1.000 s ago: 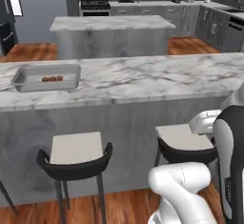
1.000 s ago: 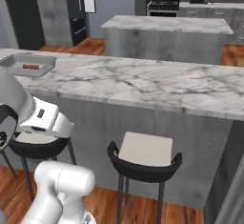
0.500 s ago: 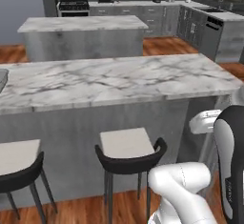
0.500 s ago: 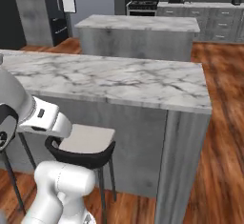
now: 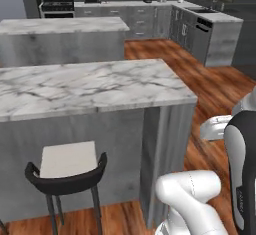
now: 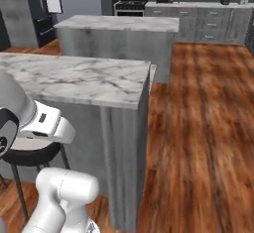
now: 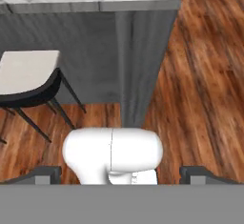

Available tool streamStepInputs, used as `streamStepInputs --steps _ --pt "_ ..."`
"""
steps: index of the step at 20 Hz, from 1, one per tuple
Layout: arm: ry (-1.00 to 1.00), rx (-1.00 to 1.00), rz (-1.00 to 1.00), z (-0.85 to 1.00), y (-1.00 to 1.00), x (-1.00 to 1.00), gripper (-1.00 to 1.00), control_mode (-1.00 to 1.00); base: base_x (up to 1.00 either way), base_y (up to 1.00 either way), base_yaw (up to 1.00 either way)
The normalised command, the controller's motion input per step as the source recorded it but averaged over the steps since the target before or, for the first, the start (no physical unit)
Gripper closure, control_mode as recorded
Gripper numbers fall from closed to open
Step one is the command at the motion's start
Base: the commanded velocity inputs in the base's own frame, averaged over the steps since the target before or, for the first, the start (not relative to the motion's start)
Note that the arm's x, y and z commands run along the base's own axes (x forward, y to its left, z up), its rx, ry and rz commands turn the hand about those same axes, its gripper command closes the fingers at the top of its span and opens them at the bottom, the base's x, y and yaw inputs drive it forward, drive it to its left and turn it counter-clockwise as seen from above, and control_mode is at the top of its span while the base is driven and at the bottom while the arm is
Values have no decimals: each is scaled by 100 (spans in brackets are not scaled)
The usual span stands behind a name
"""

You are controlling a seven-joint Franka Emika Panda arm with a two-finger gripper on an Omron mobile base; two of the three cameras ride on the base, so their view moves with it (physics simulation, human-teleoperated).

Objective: Place the cold items (squash and broccoli) from the fridge in one tupperware on the dining counter. Place the warm items (kebab skewer and hot dog) in the stove area in another tupperware.

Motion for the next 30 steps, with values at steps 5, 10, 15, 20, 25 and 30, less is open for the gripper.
streamStepInputs --steps 5,10,15,20,25,30 --pt "0 0 0 0 0 0 -100 100 12 -100 0" --pt "0 0 0 0 0 0 -100 100 39 -100 0" --pt "0 0 0 0 0 0 -100 100 91 -100 0" --pt "0 0 0 0 0 0 -100 100 100 -93 0" --pt "0 0 0 0 0 0 -100 100 100 -73 0" --pt "0 0 0 0 0 0 -100 100 100 -35 5"
